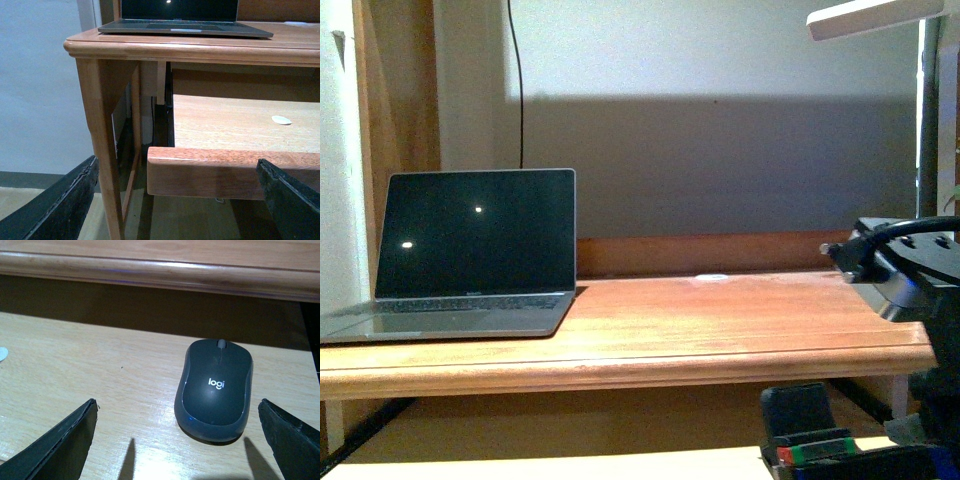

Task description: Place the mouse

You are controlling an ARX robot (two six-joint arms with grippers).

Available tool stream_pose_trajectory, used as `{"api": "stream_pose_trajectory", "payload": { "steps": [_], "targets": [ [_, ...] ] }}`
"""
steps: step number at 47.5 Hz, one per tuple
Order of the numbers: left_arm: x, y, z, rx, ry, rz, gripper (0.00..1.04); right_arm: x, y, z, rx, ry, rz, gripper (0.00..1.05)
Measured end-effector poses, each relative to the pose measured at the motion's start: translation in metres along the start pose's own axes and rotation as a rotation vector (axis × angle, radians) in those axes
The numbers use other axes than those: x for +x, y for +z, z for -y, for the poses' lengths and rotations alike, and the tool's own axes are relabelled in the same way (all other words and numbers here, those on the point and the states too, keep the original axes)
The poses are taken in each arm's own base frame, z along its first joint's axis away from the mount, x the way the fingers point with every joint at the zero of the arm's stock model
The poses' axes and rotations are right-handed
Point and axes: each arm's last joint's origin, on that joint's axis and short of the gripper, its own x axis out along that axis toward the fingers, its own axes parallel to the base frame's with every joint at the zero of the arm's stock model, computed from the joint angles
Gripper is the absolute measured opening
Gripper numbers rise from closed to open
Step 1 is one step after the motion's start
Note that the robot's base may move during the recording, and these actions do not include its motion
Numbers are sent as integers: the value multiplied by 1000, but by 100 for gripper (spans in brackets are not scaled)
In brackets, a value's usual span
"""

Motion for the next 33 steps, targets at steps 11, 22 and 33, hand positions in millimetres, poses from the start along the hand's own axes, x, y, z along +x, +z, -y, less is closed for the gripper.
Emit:
{"api": "stream_pose_trajectory", "payload": {
  "steps": [11,22,33],
  "targets": [
    [0,0,0,0,0,0,97,23,4,-9,-53,-85,-69,97],
    [0,0,0,0,0,0,97,39,5,-12,-73,-139,-125,97],
    [0,0,0,0,0,0,97,51,5,-14,-84,-172,-166,97]
  ]
}}
